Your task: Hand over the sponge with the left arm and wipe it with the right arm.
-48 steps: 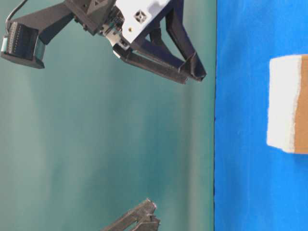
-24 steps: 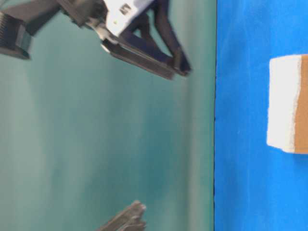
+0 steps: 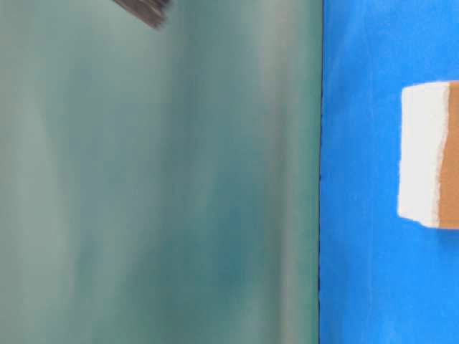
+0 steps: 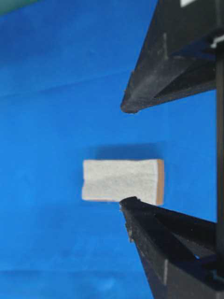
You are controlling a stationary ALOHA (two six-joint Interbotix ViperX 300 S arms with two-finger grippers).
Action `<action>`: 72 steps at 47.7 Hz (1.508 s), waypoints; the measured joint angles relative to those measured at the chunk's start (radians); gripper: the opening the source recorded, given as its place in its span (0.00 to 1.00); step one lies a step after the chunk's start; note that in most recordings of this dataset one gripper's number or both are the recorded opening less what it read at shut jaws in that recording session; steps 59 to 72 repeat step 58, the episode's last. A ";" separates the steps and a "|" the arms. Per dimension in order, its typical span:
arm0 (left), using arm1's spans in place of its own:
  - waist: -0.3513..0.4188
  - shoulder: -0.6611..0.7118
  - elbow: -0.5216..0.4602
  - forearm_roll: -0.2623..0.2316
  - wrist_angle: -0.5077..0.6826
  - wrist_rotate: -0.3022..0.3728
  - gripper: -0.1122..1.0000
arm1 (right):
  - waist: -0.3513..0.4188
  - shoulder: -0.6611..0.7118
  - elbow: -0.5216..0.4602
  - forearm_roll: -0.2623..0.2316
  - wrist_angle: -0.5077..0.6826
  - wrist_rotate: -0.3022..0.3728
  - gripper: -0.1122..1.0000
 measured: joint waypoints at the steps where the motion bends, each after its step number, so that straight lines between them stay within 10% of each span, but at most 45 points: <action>1: 0.000 -0.017 0.002 0.000 0.008 0.000 0.83 | 0.002 -0.021 0.009 0.000 0.003 0.000 0.77; 26: 0.015 -0.416 0.117 0.000 0.210 0.006 0.83 | 0.002 -0.471 0.261 0.011 0.061 0.000 0.77; 72: 0.029 -0.474 0.189 0.000 0.311 -0.008 0.83 | 0.000 -0.568 0.373 0.058 0.055 0.002 0.75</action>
